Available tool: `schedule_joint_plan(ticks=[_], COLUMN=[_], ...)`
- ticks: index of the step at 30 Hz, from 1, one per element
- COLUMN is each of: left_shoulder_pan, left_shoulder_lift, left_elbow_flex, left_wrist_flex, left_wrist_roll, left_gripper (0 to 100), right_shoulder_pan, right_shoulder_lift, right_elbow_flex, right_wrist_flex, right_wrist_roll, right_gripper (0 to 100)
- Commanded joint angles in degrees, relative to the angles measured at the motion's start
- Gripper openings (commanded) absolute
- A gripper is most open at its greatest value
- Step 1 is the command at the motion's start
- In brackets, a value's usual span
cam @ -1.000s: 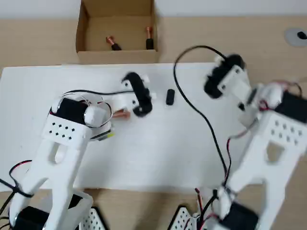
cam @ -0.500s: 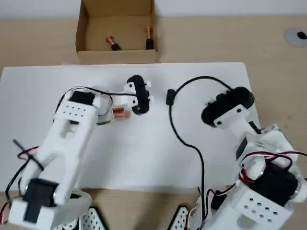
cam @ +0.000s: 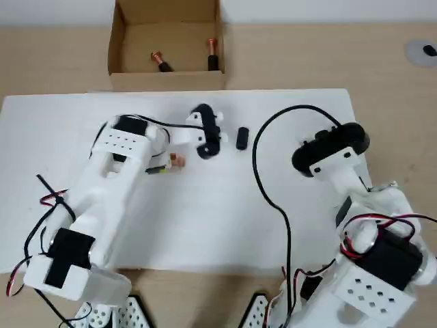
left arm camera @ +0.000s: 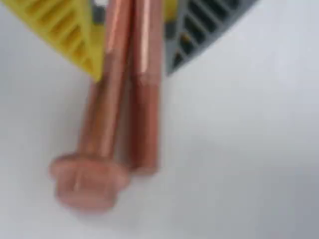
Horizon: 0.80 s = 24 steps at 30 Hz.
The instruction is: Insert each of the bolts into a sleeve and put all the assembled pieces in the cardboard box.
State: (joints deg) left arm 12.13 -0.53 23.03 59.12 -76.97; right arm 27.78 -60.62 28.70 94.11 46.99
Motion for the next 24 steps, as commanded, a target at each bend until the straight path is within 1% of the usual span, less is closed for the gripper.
schedule_joint_plan(ticks=[1, 6, 12, 18, 24], left_shoulder_pan=[2.2, 4.92, 4.75, 4.84, 4.48], left_shoulder_lift=[-0.75, -0.75, -0.66, -0.66, 1.54], left_elbow_flex=[-2.81, -2.55, -1.32, 2.99, 5.01], left_wrist_flex=[1.93, 3.87, 3.69, -0.97, -1.93], left_wrist_roll=[-0.35, -0.18, -0.35, -0.35, -0.44], left_gripper=[10, 10, 10, 10, 10], right_shoulder_pan=[0.92, 0.92, 0.92, 0.92, 0.92], right_shoulder_lift=[-0.66, -0.66, -0.66, -0.66, -0.66], right_elbow_flex=[0.13, 0.22, 0.22, 0.13, -0.13], right_wrist_flex=[-1.05, -1.05, -1.05, -1.05, -1.05], right_wrist_roll=[-0.53, -0.44, -0.18, -0.26, -0.18], right_gripper=[1.2, 1.2, 1.2, 1.2, 1.2])
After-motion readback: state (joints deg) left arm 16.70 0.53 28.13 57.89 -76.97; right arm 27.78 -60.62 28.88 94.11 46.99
